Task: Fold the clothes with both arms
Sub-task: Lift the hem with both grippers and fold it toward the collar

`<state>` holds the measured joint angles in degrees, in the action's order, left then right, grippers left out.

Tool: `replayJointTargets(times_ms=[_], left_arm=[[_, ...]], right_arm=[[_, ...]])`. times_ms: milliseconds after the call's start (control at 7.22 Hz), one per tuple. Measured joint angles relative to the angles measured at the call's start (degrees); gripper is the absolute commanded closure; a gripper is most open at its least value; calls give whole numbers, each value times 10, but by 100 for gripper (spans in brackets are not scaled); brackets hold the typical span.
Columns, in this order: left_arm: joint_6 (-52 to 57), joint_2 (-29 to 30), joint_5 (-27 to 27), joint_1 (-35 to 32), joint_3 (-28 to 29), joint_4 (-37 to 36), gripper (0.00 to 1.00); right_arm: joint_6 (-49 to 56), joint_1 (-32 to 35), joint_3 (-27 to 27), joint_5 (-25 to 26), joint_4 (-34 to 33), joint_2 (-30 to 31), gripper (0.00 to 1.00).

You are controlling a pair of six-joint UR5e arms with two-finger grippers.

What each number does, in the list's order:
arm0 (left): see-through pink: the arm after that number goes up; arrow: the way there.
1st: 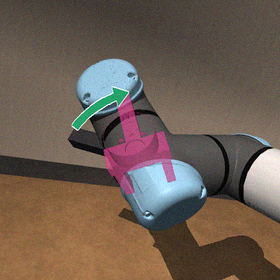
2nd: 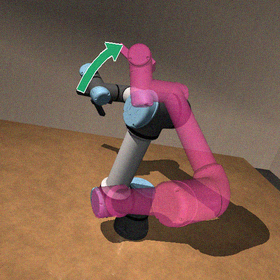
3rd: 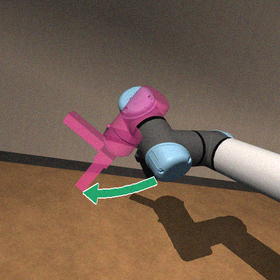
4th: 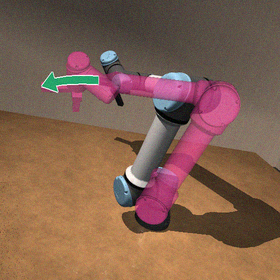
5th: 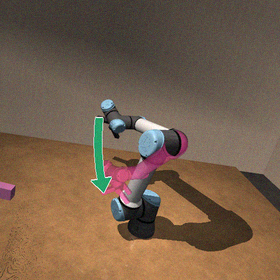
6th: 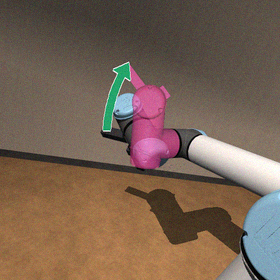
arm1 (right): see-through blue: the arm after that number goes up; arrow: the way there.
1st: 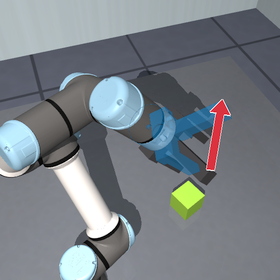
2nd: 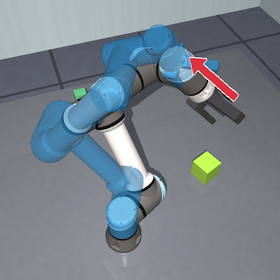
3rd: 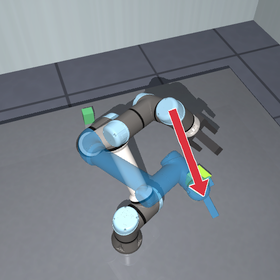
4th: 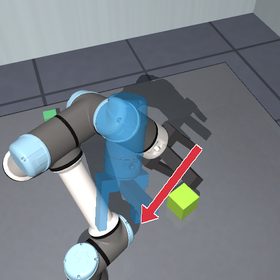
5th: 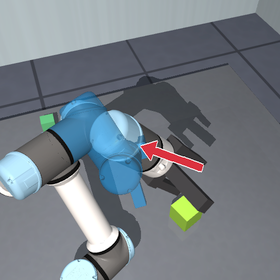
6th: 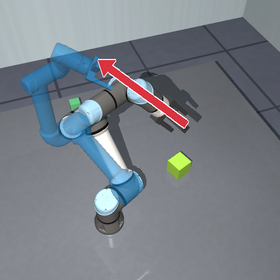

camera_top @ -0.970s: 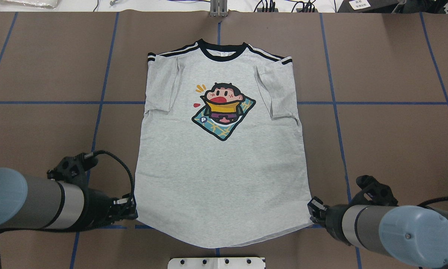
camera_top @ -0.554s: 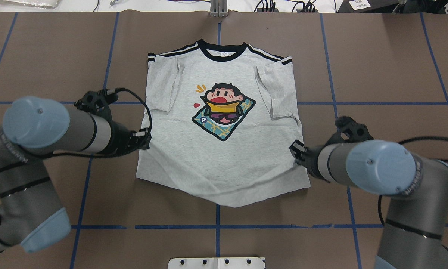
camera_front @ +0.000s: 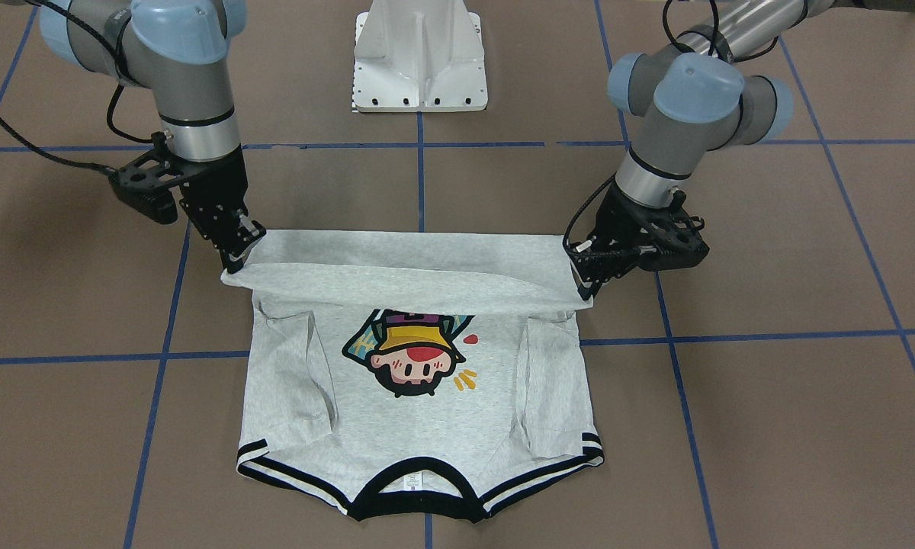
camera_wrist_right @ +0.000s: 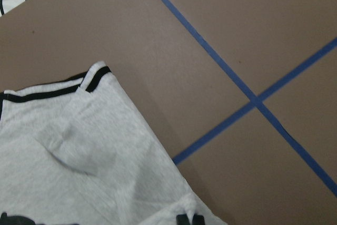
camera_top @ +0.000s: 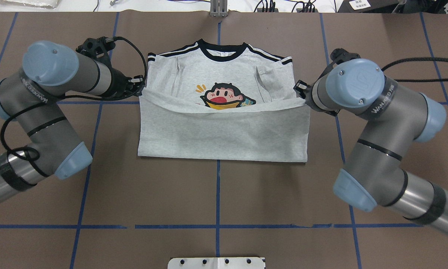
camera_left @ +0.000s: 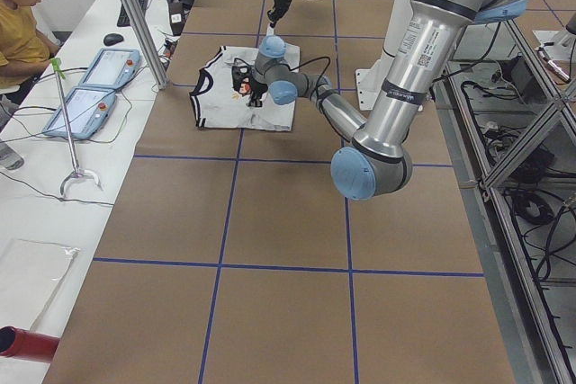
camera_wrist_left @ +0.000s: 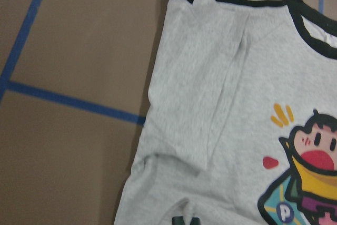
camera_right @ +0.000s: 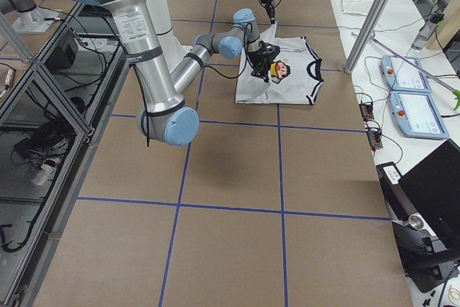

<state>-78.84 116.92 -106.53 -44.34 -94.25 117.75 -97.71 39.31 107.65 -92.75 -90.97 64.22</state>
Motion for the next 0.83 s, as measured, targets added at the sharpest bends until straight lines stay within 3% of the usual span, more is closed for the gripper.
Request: replayJointTargets(times_ms=[831], left_arm=[[35,115,27,-51,242,141,100]], right_arm=[[22,63,-310,2,133,-157,100]])
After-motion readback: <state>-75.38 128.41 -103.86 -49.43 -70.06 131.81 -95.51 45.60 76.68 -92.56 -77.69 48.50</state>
